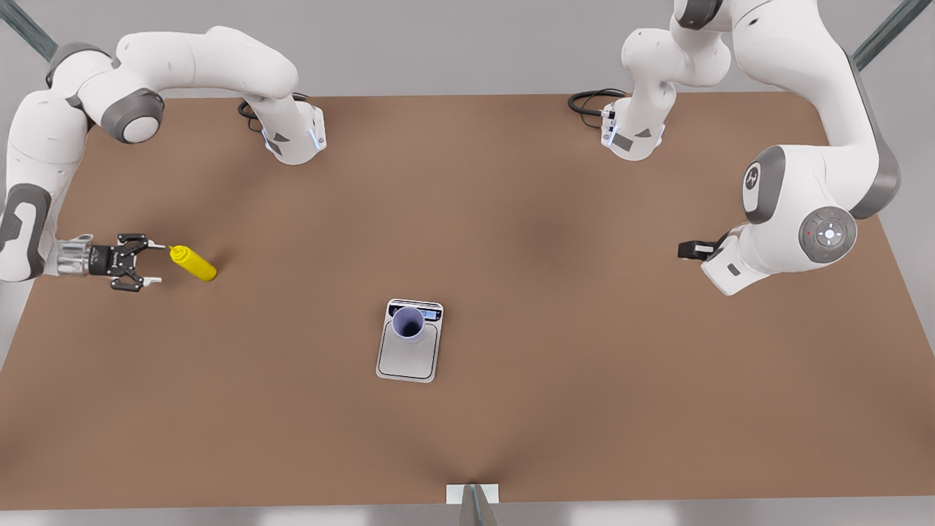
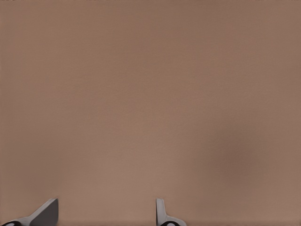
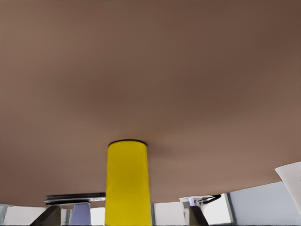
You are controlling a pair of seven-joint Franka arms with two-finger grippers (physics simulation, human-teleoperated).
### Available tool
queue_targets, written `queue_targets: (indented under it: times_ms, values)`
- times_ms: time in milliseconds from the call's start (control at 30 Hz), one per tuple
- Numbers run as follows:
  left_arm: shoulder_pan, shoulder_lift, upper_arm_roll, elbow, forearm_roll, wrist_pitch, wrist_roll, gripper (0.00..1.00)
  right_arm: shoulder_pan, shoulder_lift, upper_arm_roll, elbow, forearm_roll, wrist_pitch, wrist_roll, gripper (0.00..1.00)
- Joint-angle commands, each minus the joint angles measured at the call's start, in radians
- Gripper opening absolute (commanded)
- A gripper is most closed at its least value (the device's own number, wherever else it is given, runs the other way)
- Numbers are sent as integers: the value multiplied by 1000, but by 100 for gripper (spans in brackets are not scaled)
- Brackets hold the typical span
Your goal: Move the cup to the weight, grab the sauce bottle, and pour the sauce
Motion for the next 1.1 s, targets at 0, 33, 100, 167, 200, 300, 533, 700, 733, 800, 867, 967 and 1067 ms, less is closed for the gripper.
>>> queue_targets:
  times_ms: [0, 33, 100, 167, 200, 300, 533, 700, 733, 800, 867, 967, 1067]
  values:
    - [0, 0, 0, 0, 0, 0, 0, 100, 0, 6, 0, 0, 4, 0, -4, 100]
    - [0, 0, 0, 0, 0, 0, 0, 100, 1, 29, 0, 0, 42, 0, -24, 100]
    - [0, 0, 0, 0, 0, 1, 0, 100, 0, 39, 2, 5, 73, -1, -26, 100]
    - [0, 0, 0, 0, 0, 1, 2, 100, -6, 46, 2, 5, 77, -3, -27, 100]
    - [0, 0, 0, 0, 0, 1, 2, 100, -8, 55, 2, 2, 76, -35, -29, 100]
    - [0, -2, 0, 0, 0, 0, 2, 100, -11, 59, 2, -9, 56, -58, -67, 100]
    - [2, -2, 0, 2, 3, 0, 2, 100, -8, 69, 5, -32, 33, -60, -72, 100]
    - [3, -2, 0, 2, 3, 0, 3, 100, -2, 76, 14, -28, 35, -58, -69, 100]
    - [3, -2, 0, 2, 3, 0, 3, 100, 0, 76, 17, -24, 35, -58, -65, 100]
    - [3, -8, 0, 8, 5, -2, 3, 100, 0, 76, 19, -26, 35, -58, -64, 100]
    - [3, -6, 0, 9, 3, 0, 3, 100, 0, 75, 19, -26, 38, -58, -65, 100]
    - [3, -8, 0, 9, 0, 0, 3, 100, -8, 75, 19, -23, 50, -47, -69, 100]
    - [3, -8, -1, 9, -3, -2, 3, 100, -11, 75, 19, -23, 50, -41, -70, 100]
